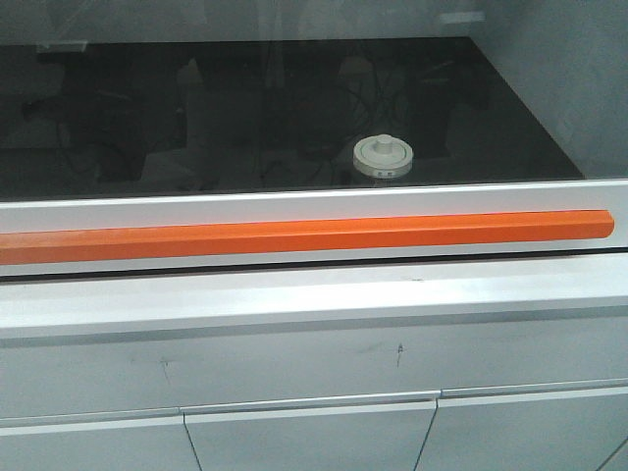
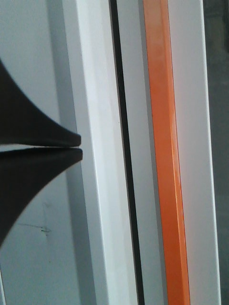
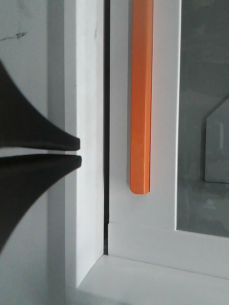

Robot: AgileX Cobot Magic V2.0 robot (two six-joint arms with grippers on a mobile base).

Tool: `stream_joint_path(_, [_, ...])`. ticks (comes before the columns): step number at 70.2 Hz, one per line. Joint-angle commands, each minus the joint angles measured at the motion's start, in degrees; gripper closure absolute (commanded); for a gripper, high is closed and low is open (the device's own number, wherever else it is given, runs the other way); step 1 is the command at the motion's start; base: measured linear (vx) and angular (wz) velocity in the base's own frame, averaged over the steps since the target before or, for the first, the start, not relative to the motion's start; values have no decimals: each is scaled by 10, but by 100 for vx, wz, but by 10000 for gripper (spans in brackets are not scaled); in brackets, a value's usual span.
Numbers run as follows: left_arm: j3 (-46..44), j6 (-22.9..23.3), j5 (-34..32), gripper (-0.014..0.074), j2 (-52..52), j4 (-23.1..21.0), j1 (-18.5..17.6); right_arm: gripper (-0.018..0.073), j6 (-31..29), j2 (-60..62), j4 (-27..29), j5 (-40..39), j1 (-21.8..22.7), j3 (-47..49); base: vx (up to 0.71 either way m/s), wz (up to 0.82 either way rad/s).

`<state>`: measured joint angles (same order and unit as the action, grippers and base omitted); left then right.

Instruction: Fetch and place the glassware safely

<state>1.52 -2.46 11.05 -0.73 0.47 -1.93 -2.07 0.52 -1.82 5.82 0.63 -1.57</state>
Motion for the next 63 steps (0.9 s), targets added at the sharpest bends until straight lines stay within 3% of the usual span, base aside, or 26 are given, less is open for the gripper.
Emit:
stream_joint_path(1, [17,5,-44,603,-6,-5,-1,560,-2,7,-2,-38,3,-11,0,0])
stream_joint_path(63, [17,5,-44,603,-6,-5,-1,560,-2,7,-2,-39,3,-11,0,0])
